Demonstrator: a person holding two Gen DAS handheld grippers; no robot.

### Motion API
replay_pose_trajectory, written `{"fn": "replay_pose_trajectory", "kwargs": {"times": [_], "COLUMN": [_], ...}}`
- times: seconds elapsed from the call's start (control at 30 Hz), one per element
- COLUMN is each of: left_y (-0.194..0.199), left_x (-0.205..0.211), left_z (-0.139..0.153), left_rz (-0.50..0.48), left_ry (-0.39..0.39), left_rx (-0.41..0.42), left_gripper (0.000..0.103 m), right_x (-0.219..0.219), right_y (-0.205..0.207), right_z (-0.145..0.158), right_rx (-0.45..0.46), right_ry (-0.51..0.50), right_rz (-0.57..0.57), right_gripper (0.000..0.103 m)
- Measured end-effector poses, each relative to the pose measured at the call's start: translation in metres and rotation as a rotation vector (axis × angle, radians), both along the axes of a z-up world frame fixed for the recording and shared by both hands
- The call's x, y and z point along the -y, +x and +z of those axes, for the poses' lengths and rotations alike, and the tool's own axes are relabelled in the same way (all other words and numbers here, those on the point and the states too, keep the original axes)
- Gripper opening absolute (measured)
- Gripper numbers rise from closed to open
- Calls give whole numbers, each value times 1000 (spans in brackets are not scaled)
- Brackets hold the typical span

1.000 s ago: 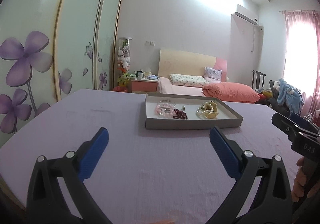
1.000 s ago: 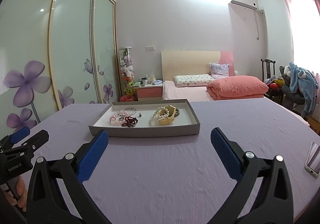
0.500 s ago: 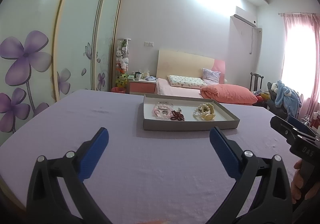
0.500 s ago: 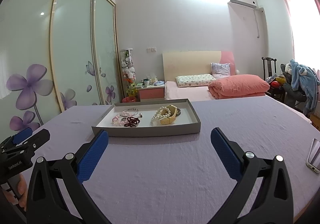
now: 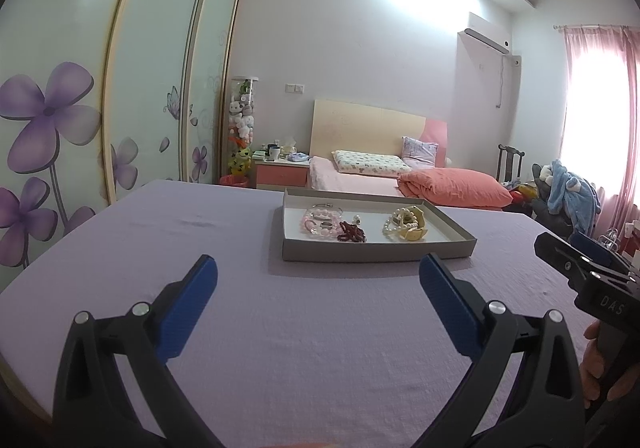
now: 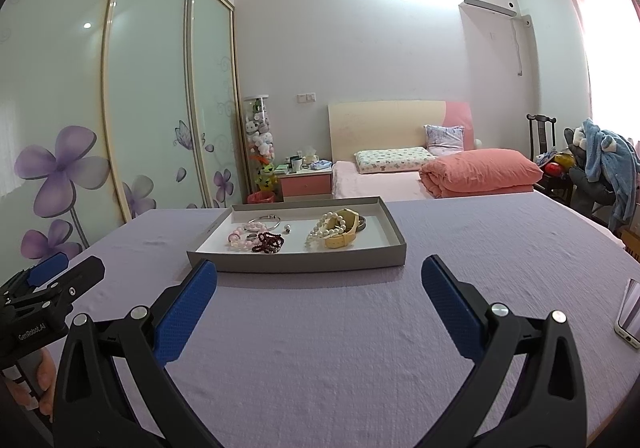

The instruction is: Organize jewelry

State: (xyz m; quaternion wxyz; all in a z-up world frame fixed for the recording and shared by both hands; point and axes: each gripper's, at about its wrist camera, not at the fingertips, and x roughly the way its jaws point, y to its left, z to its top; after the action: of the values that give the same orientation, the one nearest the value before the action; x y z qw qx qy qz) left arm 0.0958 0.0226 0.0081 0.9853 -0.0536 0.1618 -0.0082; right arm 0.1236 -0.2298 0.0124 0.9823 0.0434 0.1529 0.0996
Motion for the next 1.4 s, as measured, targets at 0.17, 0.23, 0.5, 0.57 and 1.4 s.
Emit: {"fn": "replay_pose_trajectory", "kwargs": {"times": [0.17,0.23,0.5,0.57,1.4], "left_y": [0,1,2,2,4], "left_x": [1,1,4,5,6], "left_z": [0,0,-1,-1,1], "left_rz": [-2,-4,-6,-7,-11], "left_ry": [0,-1,-2,-3,3], "left_rx": [-1,-3,-7,-8,-7], "left_gripper": [99,99,99,99,99], "right_x": [-1,-1,-1,-1,-2], "right_y": [1,0,1,0,1], "right_z": [1,1,1,1,0], "right_rx": [-5,-5,-11,-12,-15], "right_ry": [0,1,5,6,14], "right_rz": [0,0,1,3,3], "right_gripper": [101,101,101,101,101]}}
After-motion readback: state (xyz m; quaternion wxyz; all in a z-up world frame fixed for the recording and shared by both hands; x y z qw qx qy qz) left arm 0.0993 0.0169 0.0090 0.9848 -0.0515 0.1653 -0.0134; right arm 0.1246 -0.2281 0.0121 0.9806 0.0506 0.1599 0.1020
